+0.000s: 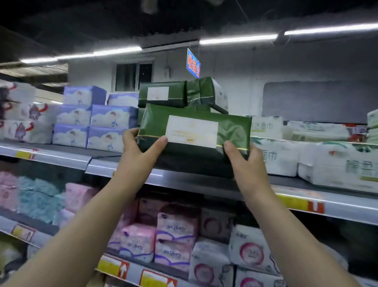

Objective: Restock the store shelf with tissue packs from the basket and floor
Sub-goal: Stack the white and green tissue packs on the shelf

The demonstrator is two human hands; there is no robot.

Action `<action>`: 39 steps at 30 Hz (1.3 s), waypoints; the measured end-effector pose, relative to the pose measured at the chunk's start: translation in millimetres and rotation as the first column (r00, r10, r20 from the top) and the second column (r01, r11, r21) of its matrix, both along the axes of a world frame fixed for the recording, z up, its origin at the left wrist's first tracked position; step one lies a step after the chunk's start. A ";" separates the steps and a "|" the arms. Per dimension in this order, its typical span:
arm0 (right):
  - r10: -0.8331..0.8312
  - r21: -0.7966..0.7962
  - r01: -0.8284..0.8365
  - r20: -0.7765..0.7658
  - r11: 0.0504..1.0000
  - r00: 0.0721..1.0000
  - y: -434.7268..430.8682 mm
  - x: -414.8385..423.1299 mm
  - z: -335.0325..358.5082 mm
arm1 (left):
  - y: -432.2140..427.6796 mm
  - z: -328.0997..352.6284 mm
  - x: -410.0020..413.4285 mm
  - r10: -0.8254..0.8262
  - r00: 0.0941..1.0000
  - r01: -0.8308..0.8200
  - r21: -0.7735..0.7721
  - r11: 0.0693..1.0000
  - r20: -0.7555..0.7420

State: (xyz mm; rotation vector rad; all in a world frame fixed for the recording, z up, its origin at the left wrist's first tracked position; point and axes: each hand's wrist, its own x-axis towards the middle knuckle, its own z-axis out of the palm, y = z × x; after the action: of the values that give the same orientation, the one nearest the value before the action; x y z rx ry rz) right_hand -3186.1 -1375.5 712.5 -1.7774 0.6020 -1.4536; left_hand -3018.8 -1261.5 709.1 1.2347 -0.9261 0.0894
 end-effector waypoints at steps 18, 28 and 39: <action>-0.220 -0.103 0.195 -0.502 0.975 0.836 -45.8 221.8 35.5 | -62.0 16.9 268.5 -0.003 0.951 -0.121 0.382 0.916 0.308; -0.362 -0.201 0.307 -0.633 0.930 0.684 -73.2 261.6 45.4 | -90.5 25.9 298.0 -0.133 0.912 -0.131 0.582 0.802 0.388; -0.504 -0.304 0.404 -0.588 0.863 0.633 -61.9 263.6 43.0 | -83.1 33.4 291.7 -0.070 0.879 -0.273 0.620 0.736 0.471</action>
State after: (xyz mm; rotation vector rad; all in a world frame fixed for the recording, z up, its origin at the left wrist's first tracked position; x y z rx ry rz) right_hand -2922.5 -1437.4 755.5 -2.3869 1.4377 -1.1540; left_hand -2727.1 -1344.6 742.5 2.0107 -1.3807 0.1556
